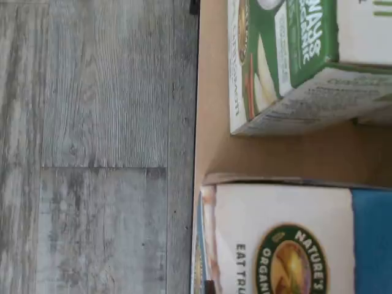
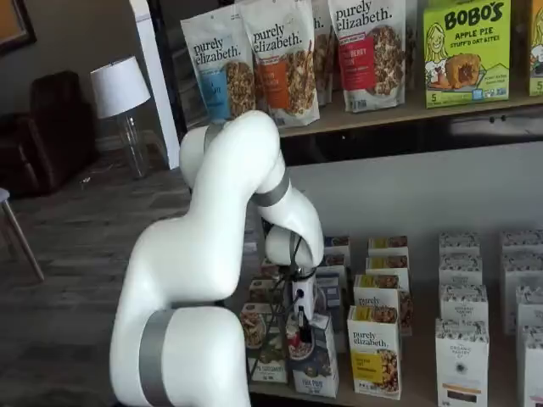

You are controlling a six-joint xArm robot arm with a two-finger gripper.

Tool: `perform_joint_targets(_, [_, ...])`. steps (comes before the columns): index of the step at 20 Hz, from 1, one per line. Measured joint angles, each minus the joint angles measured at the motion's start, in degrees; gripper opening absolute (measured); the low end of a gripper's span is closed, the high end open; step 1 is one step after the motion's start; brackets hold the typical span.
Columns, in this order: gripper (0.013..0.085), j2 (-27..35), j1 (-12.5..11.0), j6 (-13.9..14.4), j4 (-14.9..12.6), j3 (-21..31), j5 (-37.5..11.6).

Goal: Pick up the blue and white box that is on the bottom shelf, the second box from the left

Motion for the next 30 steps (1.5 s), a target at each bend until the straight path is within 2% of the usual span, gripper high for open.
perform_joint_targets(6, [0.045,-0.5,0.1,0.8,-0.8,0.8,-0.3])
perform_joint_targets(13, [0.045,-3.5,0.6,-0.2,0.8,5.2,-1.5])
perform_joint_targets(20, [0.045,-9.5,1.4,-2.6,4.0,13.5,-3.7])
perform_joint_targets(26, [0.045,-16.0,2.1,-2.6,4.6,21.5,-4.3])
perform_joint_targets(30, [0.045,-20.8,2.8,-1.3,3.9,26.7,-4.5])
